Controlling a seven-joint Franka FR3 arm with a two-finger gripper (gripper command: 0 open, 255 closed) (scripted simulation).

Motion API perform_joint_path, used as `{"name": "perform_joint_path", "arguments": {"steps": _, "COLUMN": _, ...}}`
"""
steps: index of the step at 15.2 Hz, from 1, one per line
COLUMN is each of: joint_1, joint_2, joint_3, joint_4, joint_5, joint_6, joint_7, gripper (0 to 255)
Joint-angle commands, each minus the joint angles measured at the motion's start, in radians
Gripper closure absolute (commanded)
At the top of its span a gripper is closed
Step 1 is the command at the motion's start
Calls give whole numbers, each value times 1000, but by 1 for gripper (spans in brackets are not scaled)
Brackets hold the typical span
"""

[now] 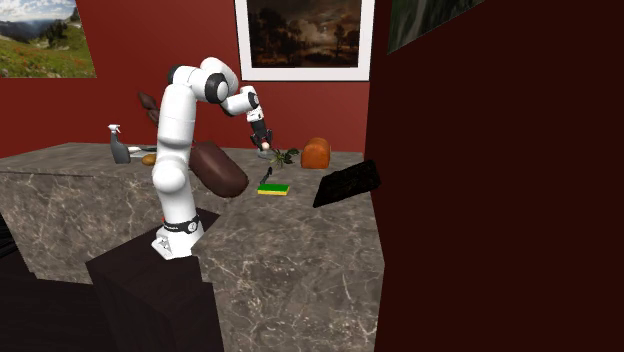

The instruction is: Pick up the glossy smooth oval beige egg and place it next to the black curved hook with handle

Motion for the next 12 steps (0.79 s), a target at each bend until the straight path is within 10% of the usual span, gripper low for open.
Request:
{"name": "perform_joint_path", "arguments": {"steps": 1, "joint_1": 11, "joint_2": 20, "joint_3": -8, "joint_4": -6, "joint_5": -19, "joint_6": 13, "joint_7": 19, "gripper": 255}}
{"name": "perform_joint_path", "arguments": {"steps": 12, "joint_1": 43, "joint_2": 100, "joint_3": -50, "joint_4": -65, "joint_5": -113, "joint_6": 107, "joint_7": 99, "gripper": 255}}
